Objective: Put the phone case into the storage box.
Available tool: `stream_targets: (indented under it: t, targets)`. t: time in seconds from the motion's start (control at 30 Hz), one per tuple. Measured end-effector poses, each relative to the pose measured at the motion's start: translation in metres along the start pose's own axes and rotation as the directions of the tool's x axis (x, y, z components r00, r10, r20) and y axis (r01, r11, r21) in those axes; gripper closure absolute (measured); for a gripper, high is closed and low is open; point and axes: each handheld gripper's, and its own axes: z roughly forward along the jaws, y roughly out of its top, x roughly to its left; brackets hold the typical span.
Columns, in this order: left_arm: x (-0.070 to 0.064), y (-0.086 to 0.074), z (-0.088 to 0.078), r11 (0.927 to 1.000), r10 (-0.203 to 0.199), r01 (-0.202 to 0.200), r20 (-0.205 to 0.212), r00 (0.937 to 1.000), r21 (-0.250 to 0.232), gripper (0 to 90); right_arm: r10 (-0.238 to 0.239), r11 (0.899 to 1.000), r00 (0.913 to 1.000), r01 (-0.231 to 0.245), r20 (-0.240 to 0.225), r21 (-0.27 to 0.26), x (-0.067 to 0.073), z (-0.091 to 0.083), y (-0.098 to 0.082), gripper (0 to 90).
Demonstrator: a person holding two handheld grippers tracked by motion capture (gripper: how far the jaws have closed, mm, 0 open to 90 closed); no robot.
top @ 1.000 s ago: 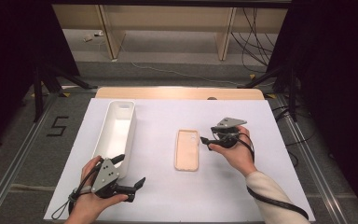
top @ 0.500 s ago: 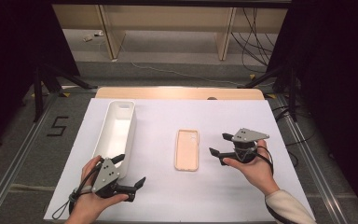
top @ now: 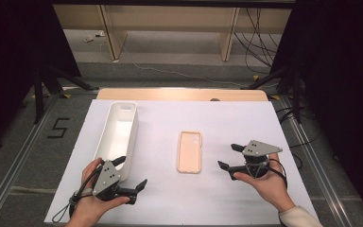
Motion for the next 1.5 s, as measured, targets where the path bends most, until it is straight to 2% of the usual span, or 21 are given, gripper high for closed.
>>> stream_targets:
  t: [0.23,0.4,0.6,0.67,0.8,1.03,1.1,1.4,1.5]
  targets:
    - [0.0,0.0,-0.001,1.0,0.003,-0.003,-0.003,1.0,-0.003,0.7,-0.065,0.997,0.9978,0.065,-0.013,0.035,0.008,0.001,0.003,22.2]
    - [-0.001,0.0,-0.001,1.0,0.003,-0.003,0.0,1.0,-0.002,0.7,-0.094,0.994,0.9954,0.095,-0.021,0.05,0.013,0.001,0.006,21.7]
    - [-0.001,0.0,-0.001,1.0,0.004,-0.004,-0.002,1.0,-0.002,0.8,-0.144,0.985,0.9886,0.148,-0.043,0.086,0.022,0.005,0.011,21.0]
    - [0.0,0.0,-0.001,1.0,0.004,-0.004,-0.002,1.0,-0.002,0.8,-0.148,0.984,0.9878,0.152,-0.049,0.091,0.024,0.006,0.012,20.9]
    - [0.0,0.0,0.0,1.0,0.002,-0.002,-0.001,1.0,-0.002,0.8,-0.184,0.974,0.9805,0.192,-0.069,0.123,0.028,0.014,0.015,21.0]
    - [-0.001,0.001,0.0,1.0,0.005,-0.005,0.0,1.0,-0.002,0.8,-0.204,0.961,0.9744,0.218,-0.094,0.172,0.033,0.025,0.018,21.3]
    - [-0.001,0.001,0.0,1.0,0.005,-0.005,0.0,1.0,-0.003,0.8,-0.219,0.952,0.9707,0.235,-0.098,0.196,0.036,0.029,0.018,21.3]
    - [-0.001,0.001,0.001,1.0,0.007,-0.007,-0.001,1.0,-0.003,0.8,-0.234,0.942,0.9658,0.254,-0.112,0.222,0.039,0.039,0.023,21.4]
    - [-0.001,0.001,0.001,1.0,0.005,-0.005,0.0,1.0,-0.002,0.8,-0.246,0.935,0.962,0.268,-0.119,0.233,0.04,0.045,0.026,21.7]
